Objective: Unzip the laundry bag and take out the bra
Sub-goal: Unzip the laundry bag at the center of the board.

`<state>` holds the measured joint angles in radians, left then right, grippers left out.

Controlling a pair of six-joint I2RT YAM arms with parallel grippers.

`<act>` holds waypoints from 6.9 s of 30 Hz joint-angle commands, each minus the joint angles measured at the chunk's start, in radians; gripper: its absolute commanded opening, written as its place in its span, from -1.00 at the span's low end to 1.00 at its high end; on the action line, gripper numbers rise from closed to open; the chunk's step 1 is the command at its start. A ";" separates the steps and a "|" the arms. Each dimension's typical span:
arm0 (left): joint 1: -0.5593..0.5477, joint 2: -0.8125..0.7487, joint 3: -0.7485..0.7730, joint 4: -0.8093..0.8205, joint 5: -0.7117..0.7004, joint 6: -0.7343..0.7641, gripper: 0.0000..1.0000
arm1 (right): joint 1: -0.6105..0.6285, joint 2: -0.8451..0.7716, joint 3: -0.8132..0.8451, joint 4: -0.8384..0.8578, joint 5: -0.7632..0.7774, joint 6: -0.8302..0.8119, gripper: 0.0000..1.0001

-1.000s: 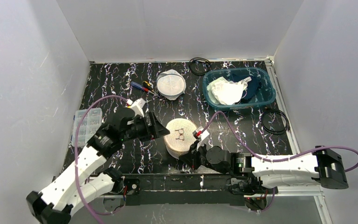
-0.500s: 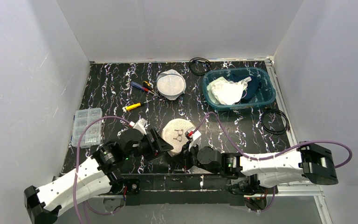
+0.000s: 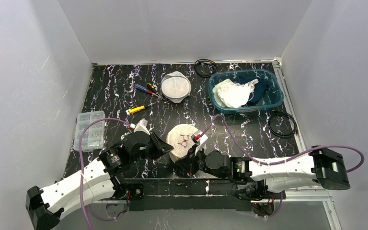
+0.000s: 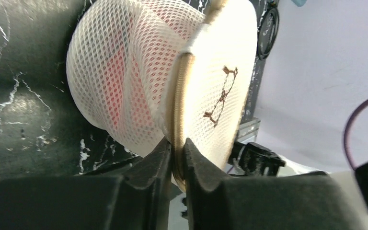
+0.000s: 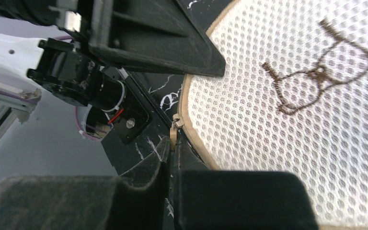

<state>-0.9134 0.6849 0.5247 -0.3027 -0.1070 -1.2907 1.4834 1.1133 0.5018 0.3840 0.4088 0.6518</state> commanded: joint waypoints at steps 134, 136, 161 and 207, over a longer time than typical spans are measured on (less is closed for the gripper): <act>-0.181 0.113 0.132 -0.109 -0.083 0.002 0.35 | 0.014 -0.058 0.008 0.013 -0.010 -0.003 -0.97; -0.180 0.108 0.129 -0.135 -0.127 -0.023 0.27 | 0.013 -0.076 -0.011 0.022 -0.014 0.011 -0.97; -0.008 0.076 0.149 -0.211 -0.164 0.057 -1.00 | 0.014 -0.351 -0.107 -0.234 0.110 0.048 -0.97; 0.105 0.176 0.200 -0.159 0.139 0.138 -0.16 | 0.014 -0.090 0.125 -0.156 -0.001 -0.002 -0.97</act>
<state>-0.8074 0.8631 0.6830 -0.4652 0.0998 -1.1389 1.4929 1.0481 0.5896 0.1905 0.4110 0.6498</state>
